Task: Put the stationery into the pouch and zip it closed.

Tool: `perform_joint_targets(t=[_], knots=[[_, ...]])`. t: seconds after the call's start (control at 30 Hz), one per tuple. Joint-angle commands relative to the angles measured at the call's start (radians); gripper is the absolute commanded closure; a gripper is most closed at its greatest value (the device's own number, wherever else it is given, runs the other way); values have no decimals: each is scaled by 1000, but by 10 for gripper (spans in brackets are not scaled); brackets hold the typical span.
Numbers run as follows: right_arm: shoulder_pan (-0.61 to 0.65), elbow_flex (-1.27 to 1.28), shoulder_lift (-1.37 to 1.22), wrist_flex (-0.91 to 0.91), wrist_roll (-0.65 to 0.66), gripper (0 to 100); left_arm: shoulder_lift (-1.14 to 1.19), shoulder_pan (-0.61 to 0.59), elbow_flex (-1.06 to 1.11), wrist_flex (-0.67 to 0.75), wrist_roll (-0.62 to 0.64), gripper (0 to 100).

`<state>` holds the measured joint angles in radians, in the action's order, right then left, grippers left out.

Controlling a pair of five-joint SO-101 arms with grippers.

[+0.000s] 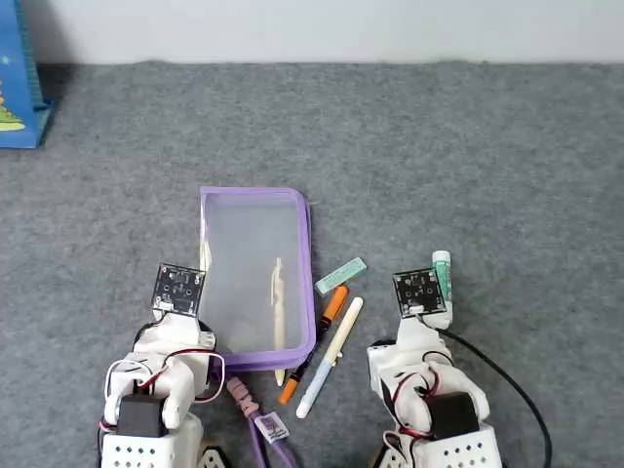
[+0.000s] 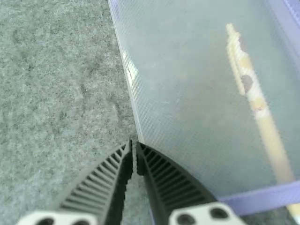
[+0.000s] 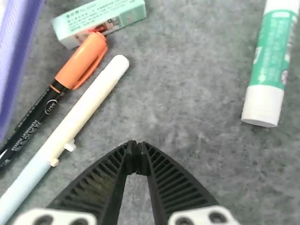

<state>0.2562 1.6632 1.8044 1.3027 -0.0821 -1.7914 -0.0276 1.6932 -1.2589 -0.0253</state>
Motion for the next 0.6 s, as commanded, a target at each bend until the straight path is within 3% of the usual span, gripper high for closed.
perform_joint_targets(t=[0.0,0.57], knots=[[1,20,10,4,11,987,5,-5,-12,29,-8,986],[5,-278,4,-12,5,991,5,-5,-12,29,-8,986]])
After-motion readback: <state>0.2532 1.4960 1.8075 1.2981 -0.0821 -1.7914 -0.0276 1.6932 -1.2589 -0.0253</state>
